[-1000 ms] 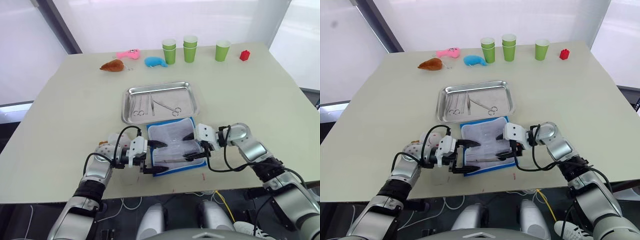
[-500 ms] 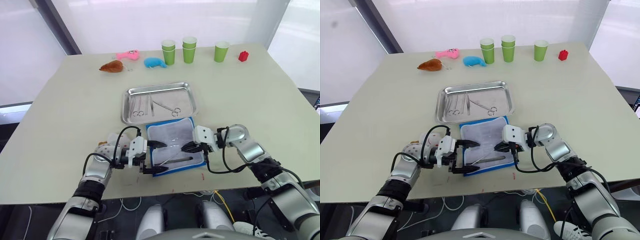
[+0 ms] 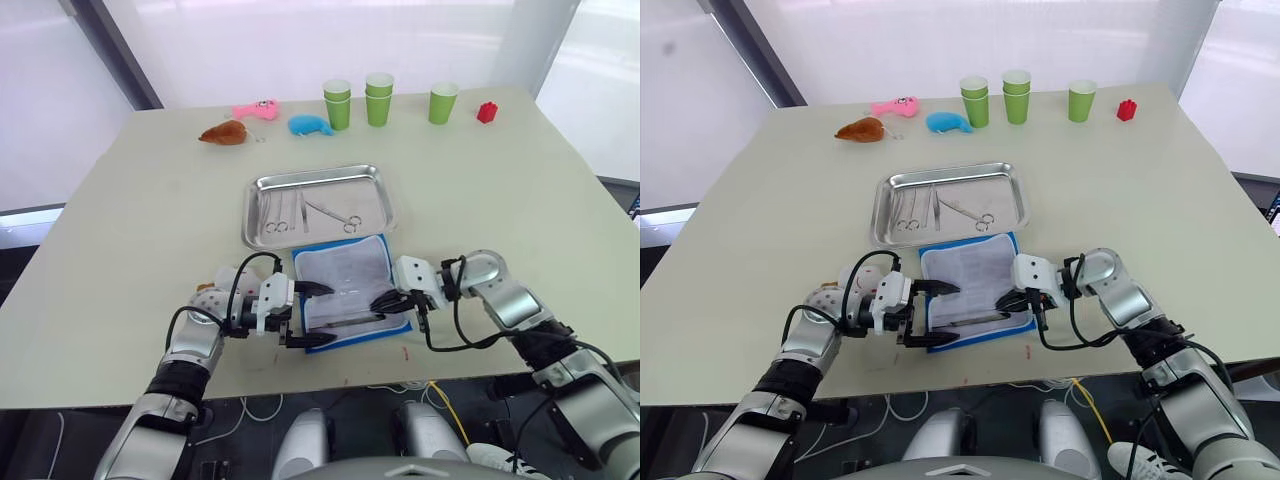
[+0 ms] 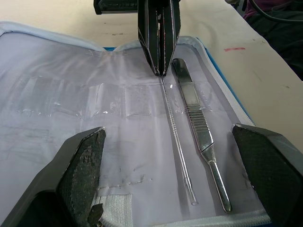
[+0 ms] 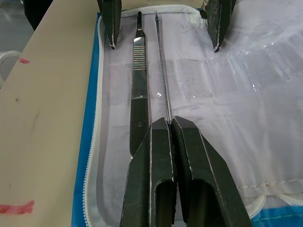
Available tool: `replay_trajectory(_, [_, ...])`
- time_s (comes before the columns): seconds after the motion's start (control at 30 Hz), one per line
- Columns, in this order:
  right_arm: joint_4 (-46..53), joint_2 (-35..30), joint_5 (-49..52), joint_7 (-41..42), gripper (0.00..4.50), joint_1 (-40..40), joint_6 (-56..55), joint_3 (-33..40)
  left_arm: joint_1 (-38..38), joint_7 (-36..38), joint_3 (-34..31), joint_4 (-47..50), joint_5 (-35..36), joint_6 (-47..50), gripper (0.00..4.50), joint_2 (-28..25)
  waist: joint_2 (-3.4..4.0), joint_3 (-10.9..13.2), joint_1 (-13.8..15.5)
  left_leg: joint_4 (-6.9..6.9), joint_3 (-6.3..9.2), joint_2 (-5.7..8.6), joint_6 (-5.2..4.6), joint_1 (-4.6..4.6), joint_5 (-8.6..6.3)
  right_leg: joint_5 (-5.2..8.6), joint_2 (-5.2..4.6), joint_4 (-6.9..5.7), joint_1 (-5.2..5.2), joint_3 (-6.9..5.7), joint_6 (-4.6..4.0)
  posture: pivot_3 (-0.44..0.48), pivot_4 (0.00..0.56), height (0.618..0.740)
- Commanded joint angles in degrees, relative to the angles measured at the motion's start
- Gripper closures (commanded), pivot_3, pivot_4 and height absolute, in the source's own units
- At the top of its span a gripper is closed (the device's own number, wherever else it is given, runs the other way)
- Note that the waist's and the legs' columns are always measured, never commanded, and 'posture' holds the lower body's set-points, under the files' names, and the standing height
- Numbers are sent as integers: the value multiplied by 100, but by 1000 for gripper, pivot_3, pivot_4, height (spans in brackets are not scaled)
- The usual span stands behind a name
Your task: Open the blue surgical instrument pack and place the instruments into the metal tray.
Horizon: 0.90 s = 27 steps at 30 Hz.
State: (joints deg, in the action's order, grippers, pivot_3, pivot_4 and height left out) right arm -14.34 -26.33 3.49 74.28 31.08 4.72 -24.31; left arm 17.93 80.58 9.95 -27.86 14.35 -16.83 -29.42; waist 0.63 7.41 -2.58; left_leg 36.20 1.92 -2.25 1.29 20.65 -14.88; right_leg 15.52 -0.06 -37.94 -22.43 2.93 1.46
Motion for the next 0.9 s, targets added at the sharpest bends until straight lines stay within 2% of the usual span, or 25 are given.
replay_trajectory(0.03, [28,-21,-16,-6,3830,-1,65,28,-409,-73,380,-733,-603,198,0,-113,0,0,1,0,-1,0,0,0,0,0,0,0,0,0,0,0,150,740])
replay_trajectory(0.07, [39,-32,-27,-6,3539,1,94,21,-412,-71,379,-733,-601,197,0,-114,0,0,1,0,-1,0,0,0,0,0,0,0,0,0,0,0,150,740])
replay_trajectory(0.17, [47,-16,-109,-103,2268,-28,-24,4,-418,-70,377,-735,-598,191,0,-112,1,0,2,0,0,0,0,0,0,0,0,0,0,-1,0,0,150,740])
replay_trajectory(0.73, [-647,454,-186,-184,2268,-66,-354,-64,-395,-55,369,-746,-605,195,0,-134,1,0,-3,-1,1,-1,0,-1,0,0,2,0,0,-1,0,0,150,740])
replay_trajectory(0.83, [-794,367,-278,-142,3084,-97,-403,-87,-396,-59,358,-745,-600,200,0,-147,1,-1,-4,-1,1,-1,0,-1,0,1,2,0,0,0,-1,0,150,740])
replay_trajectory(0.9, [-834,307,-324,-101,3908,-109,-468,-110,-405,-57,353,-744,-597,200,0,-158,0,-1,-5,-1,1,-1,0,-2,0,1,2,0,0,0,-1,0,150,740])
